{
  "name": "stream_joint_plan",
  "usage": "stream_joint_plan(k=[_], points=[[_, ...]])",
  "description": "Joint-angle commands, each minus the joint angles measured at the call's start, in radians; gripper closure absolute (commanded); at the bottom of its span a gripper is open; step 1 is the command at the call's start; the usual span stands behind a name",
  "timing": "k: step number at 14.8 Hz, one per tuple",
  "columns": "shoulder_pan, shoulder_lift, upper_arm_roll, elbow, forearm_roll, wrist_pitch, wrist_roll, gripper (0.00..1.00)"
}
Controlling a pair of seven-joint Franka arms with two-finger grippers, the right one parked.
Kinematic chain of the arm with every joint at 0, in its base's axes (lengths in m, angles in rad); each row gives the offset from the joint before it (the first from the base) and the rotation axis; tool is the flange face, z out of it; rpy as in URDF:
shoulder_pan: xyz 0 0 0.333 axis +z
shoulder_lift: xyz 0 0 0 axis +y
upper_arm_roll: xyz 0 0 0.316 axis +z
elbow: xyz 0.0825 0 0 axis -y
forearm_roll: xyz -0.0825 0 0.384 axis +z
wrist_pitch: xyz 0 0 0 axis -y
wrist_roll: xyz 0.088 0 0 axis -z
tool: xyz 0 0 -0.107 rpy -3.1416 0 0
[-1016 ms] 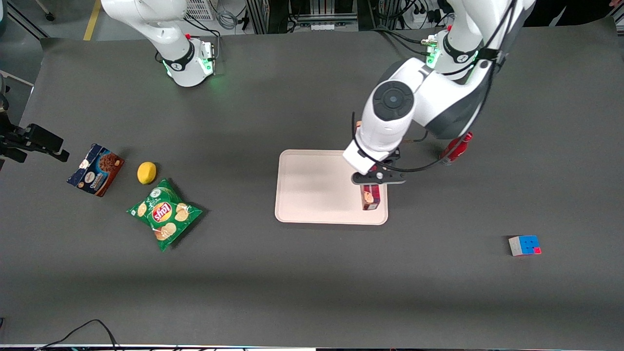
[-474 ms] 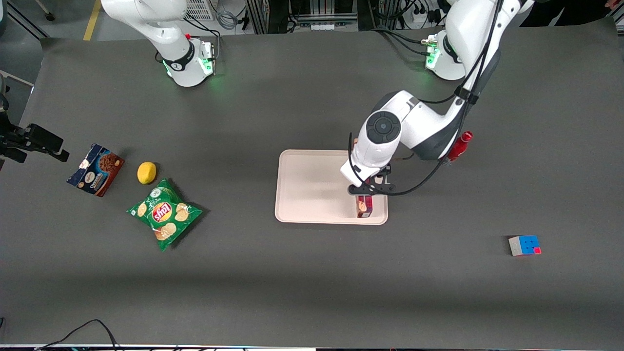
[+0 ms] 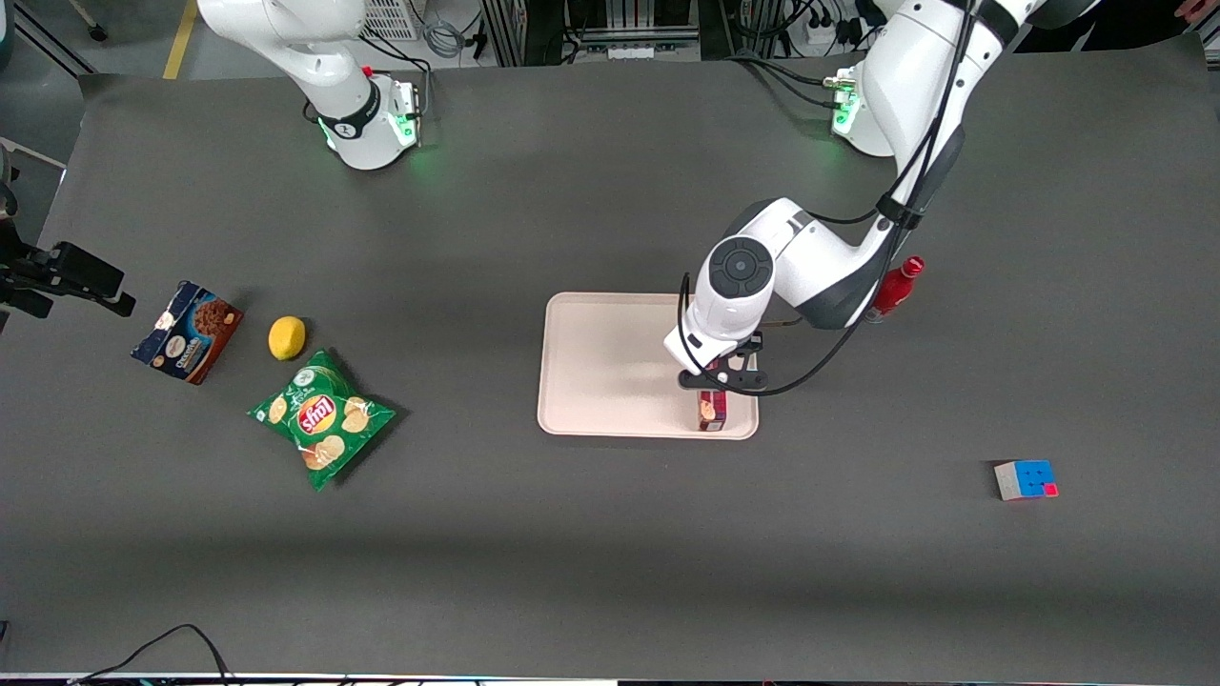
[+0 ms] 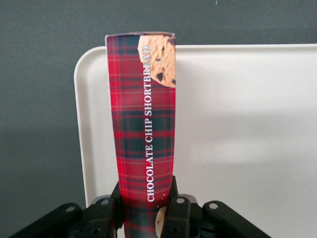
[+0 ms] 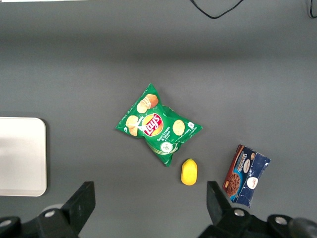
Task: Place red cookie box on tray
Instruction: 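Lower the box onto the tray and open the left gripper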
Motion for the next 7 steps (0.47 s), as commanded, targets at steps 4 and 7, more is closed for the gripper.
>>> stream_joint_plan(k=[4,7], points=[[0.015,0.015,-0.002,-0.002,0.020,0.022,-0.009,1.00],[0.015,0.024,-0.002,-0.002,0.026,0.038,-0.009,1.00]])
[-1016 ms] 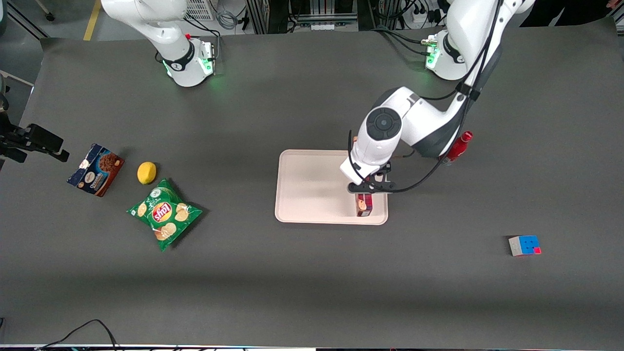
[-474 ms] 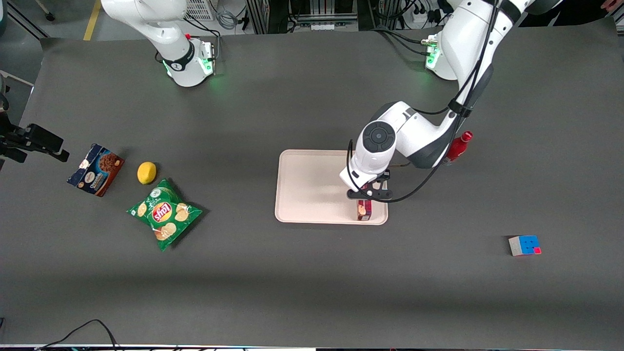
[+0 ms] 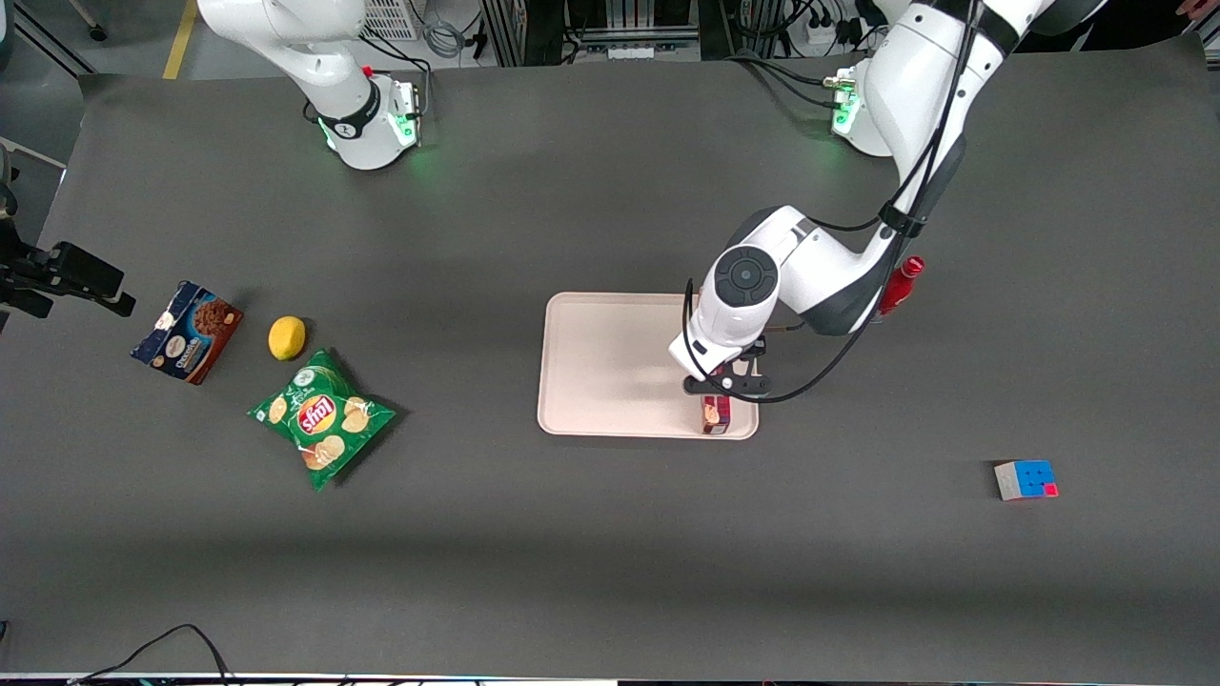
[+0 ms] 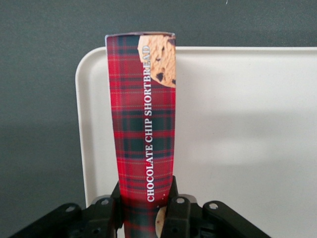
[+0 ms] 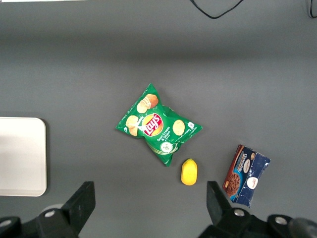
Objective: Place red cookie box on tray
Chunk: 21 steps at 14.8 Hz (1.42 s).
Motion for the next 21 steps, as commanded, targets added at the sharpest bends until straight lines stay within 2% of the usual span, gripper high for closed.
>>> stream_joint_plan(k=[1,3,4,5,6,17,21], points=[[0.003,0.005,-0.004,-0.002,0.034,0.021,-0.009,0.99],[0.004,0.012,-0.004,0.000,0.034,0.024,-0.009,0.56],[0.006,0.015,-0.004,0.000,0.034,0.030,-0.009,0.24],[0.010,0.016,-0.002,0.001,0.034,0.031,-0.009,0.04],[0.010,0.018,-0.002,0.001,0.034,0.031,-0.009,0.00],[0.033,-0.001,-0.005,0.039,0.035,0.002,-0.002,0.00],[0.085,-0.125,-0.010,0.136,-0.008,-0.229,0.191,0.00]])
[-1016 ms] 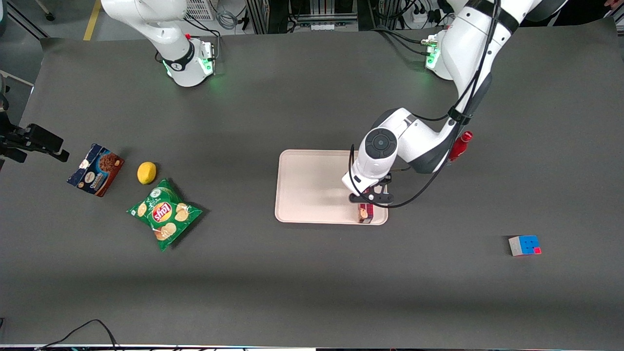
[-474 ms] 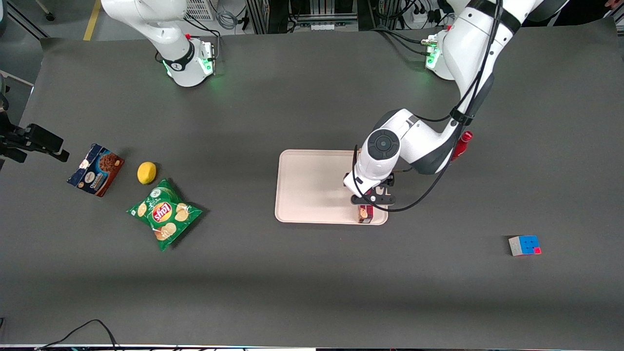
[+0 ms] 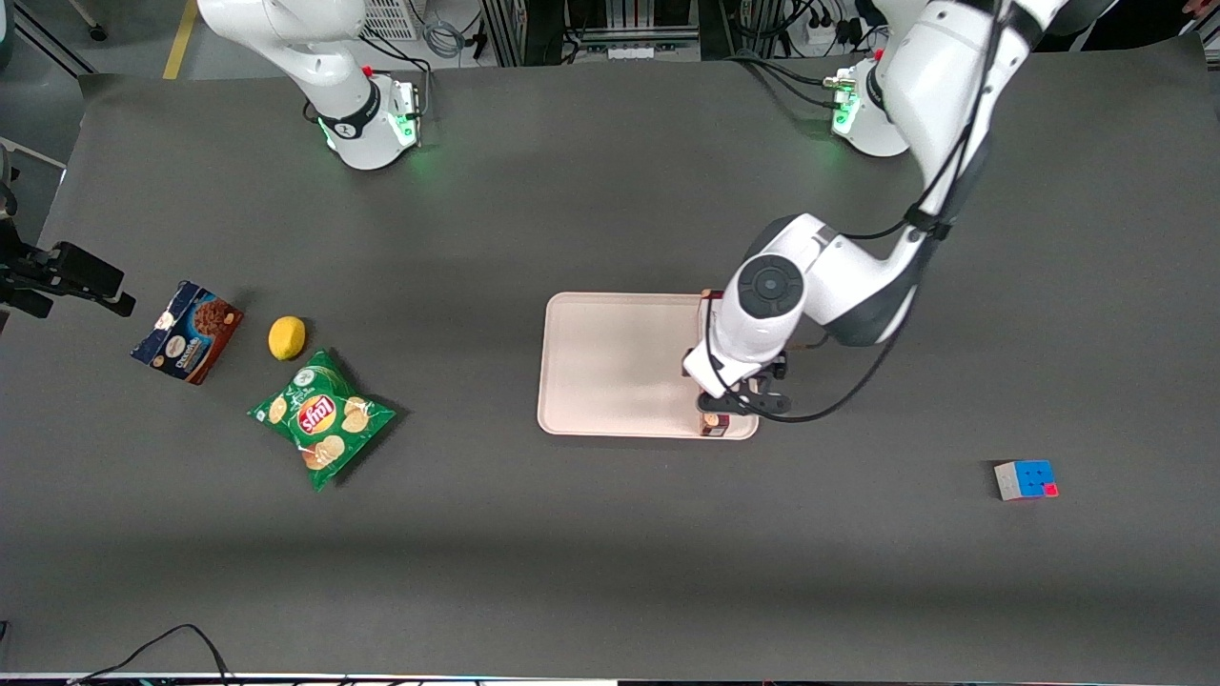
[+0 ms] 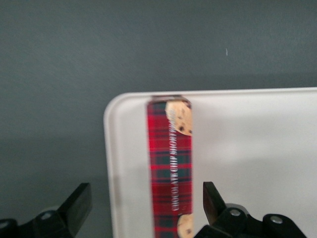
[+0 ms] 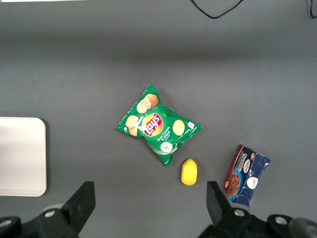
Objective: Place red cookie box on tray
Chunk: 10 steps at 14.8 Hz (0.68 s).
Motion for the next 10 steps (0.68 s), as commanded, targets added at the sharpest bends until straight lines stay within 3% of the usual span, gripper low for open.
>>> stream_joint_plan(k=[1,4,7,10], points=[[0.049,-0.148,-0.008,0.064,-0.044,-0.208,0.101,0.00],[0.119,-0.272,-0.005,0.064,-0.058,-0.283,0.255,0.00],[0.283,-0.374,-0.003,0.061,-0.144,-0.312,0.508,0.00],[0.359,-0.441,0.021,0.061,-0.151,-0.371,0.514,0.01]])
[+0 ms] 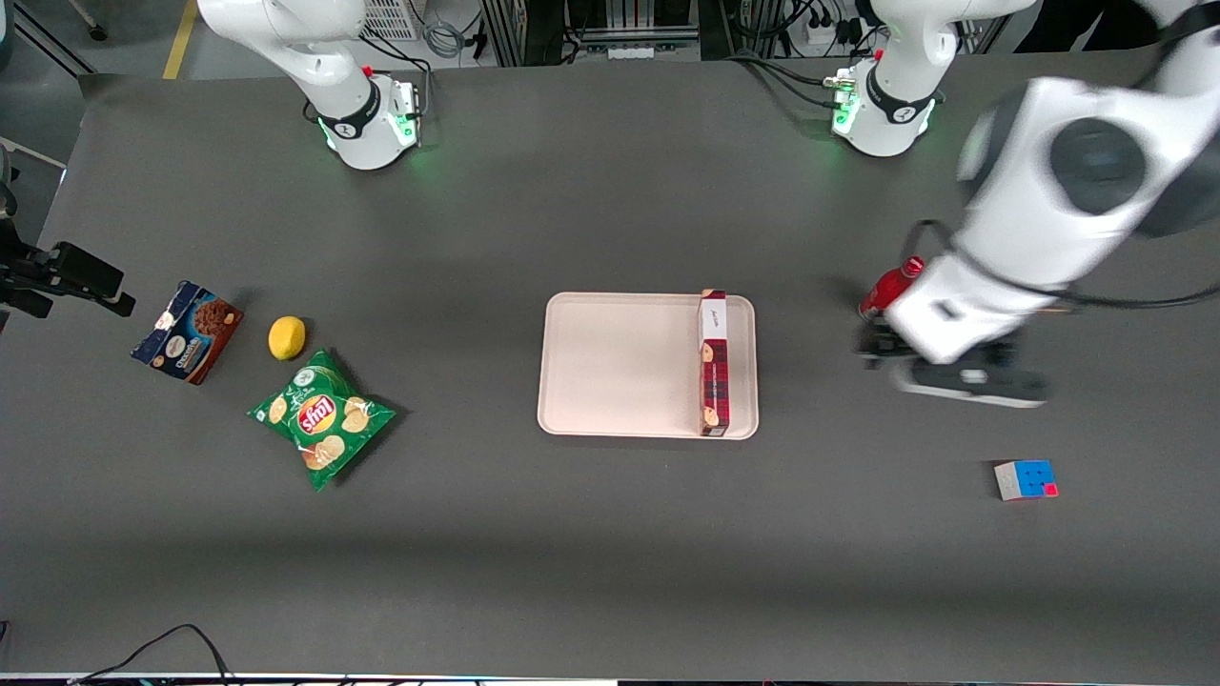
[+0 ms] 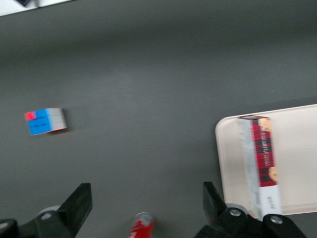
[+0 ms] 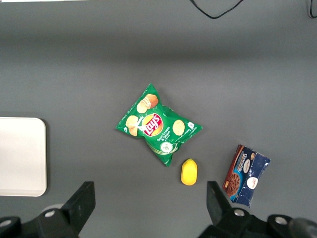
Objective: Place red cookie box on tray
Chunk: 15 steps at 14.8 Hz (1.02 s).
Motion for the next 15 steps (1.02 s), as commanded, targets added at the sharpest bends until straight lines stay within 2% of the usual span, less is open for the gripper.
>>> stream_joint_plan(k=[1,4,7,11,15], points=[[0.061,-0.096,0.041,-0.032,-0.027,-0.064,-0.017,0.01],[0.069,-0.126,0.078,-0.035,-0.044,-0.059,-0.028,0.01],[0.067,-0.162,0.100,-0.033,-0.133,-0.067,0.010,0.01],[0.060,-0.244,0.100,-0.104,-0.163,-0.046,0.013,0.04],[0.060,-0.175,0.100,0.011,-0.150,-0.105,0.074,0.00]])
